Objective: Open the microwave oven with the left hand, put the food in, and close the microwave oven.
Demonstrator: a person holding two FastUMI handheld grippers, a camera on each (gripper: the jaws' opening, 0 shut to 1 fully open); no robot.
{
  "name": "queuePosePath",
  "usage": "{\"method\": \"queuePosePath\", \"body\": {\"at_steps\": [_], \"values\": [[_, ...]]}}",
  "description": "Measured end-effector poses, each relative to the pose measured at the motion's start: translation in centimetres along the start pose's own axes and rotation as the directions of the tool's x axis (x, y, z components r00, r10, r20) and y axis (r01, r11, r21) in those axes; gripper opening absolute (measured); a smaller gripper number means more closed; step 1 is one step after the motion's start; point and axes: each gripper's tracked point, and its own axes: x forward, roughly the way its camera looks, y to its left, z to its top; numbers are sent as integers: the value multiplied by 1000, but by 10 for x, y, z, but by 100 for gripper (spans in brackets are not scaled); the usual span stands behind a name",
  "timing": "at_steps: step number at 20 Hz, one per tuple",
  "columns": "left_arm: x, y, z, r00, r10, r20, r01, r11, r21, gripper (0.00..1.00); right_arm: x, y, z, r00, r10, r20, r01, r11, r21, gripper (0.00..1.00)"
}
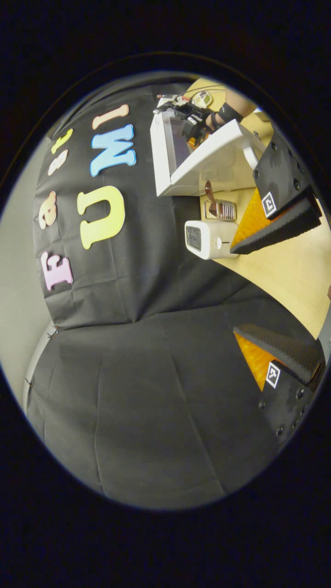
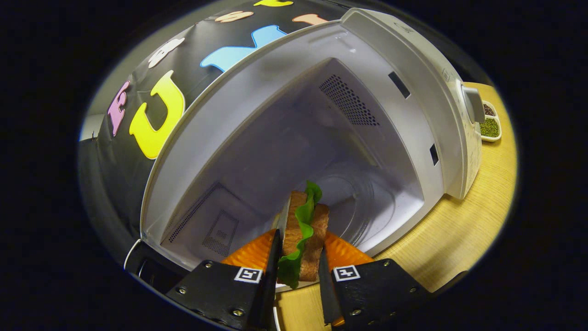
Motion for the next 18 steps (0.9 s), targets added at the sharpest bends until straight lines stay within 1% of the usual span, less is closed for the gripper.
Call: {"method": "queuePosePath", "body": {"at_steps": [1,2,4,6,7,8,9,11,12,13,14,16,17,18], "values": [[0,-1,-1,1000,0,-1,0,1000,-6,100,0,-6,0,1000,-18,1,18,1000,-22,49],[1,-2,-2,1000,0,-4,0,1000,-11,97,1,-14,1,999,-54,8,54,997,-49,54],[2,-7,-3,1000,-5,-8,5,1000,-19,92,-1,-25,5,996,-92,17,93,990,-102,63],[5,-12,-6,1000,-13,-16,13,1000,-15,92,-7,-32,10,994,-111,20,113,973,-200,95],[6,-14,-7,1000,-19,-17,19,1000,-15,98,-13,-35,18,993,-112,39,118,963,-242,99],[10,-16,-8,1000,-24,-16,24,1000,-17,100,-20,-34,25,993,-107,57,119,954,-275,98],[13,-16,-7,1000,-29,-13,28,999,-23,100,-28,-32,32,993,-97,67,113,946,-303,98],[14,-19,-2,999,-41,14,42,998,-40,100,-47,-21,42,996,-58,71,80,933,-352,98],[15,-22,-1,998,-49,28,50,997,-53,100,-59,-16,48,996,-38,77,65,920,-386,98],[16,-24,-1,998,-53,36,55,996,-66,92,-72,-11,55,996,-17,87,53,904,-424,98],[18,-27,-4,998,-57,41,60,995,-80,100,-87,-5,61,995,3,97,41,888,-457,98],[17,-33,-5,996,-67,55,72,992,-99,98,-120,9,72,994,49,102,8,871,-492,98],[17,-35,-4,995,-73,62,79,992,-103,100,-137,17,76,992,77,97,-18,863,-504,98],[16,-39,-5,994,-78,70,85,991,-106,100,-153,22,84,990,100,102,-32,853,-521,98]]}}
